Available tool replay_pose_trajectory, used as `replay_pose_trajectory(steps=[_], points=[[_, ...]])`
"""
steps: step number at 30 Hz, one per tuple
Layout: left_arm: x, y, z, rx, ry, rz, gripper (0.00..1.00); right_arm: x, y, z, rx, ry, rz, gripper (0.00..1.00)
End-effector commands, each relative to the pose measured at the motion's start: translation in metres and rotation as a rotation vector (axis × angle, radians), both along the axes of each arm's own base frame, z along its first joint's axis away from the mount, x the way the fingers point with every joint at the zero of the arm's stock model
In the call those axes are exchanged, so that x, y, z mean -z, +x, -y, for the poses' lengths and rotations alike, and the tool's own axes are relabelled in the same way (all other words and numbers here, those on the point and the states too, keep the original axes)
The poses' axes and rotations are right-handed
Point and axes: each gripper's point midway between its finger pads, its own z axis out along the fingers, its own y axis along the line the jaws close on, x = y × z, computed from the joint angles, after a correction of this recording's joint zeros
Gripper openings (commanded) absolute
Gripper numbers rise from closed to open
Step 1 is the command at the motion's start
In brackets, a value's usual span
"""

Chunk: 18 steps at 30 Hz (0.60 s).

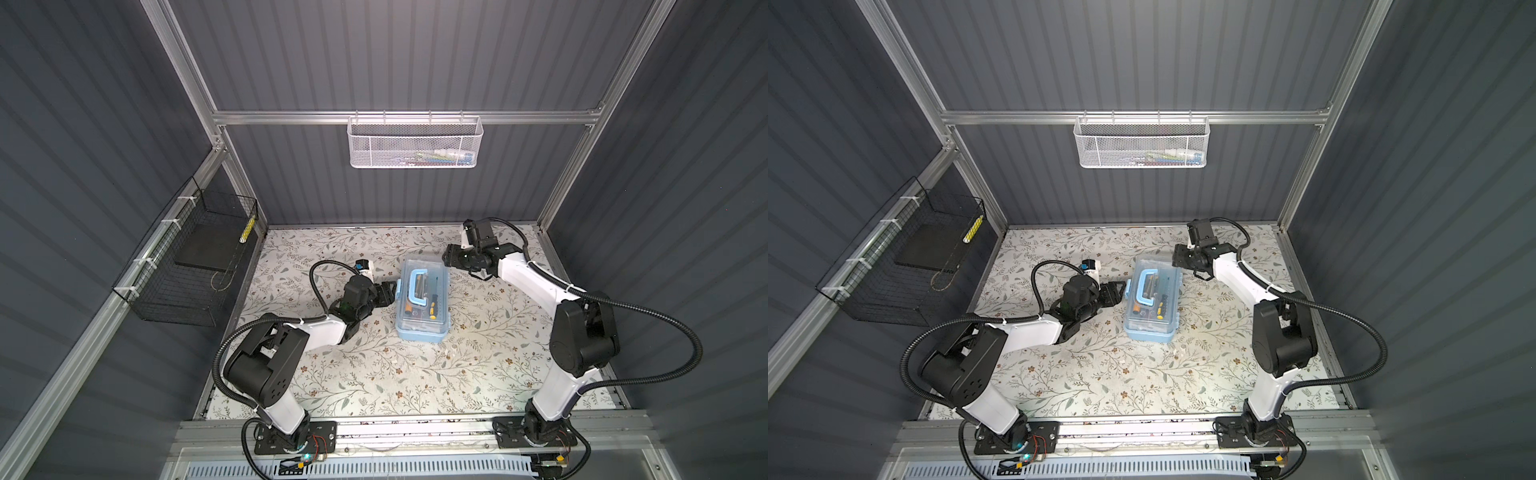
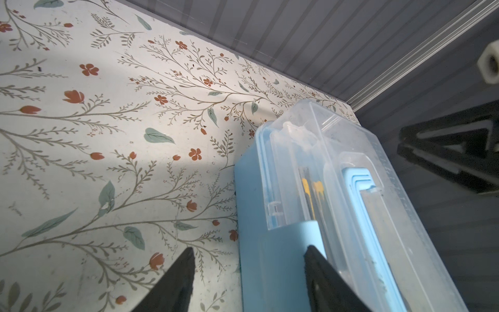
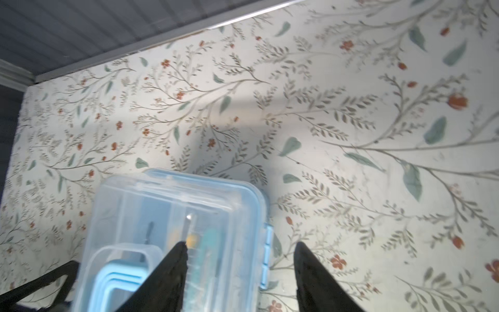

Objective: Pack the tool kit
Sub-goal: 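Move the right gripper from the lid to the box side nearest it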

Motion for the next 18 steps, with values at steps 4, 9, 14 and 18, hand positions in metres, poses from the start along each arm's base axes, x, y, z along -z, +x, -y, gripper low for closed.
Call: replay_pose_trajectory(steps=[4,9,14,18], points=[[0.011,-0.003,0.004,0.022,-0.026,-0.021,0.65,0.023,-0.027,0.023,0.073,-0.032,-0.083,0.63],[0.013,-0.004,0.005,0.021,-0.03,-0.03,0.65,0.03,-0.036,0.001,-0.01,0.052,-0.115,0.61],[0.009,-0.005,0.002,0.015,-0.034,-0.026,0.65,0.023,-0.034,-0.017,-0.07,0.085,-0.089,0.6],[0.01,-0.005,-0.001,-0.009,-0.04,-0.037,0.64,0.023,-0.03,-0.033,-0.124,0.117,-0.088,0.6]])
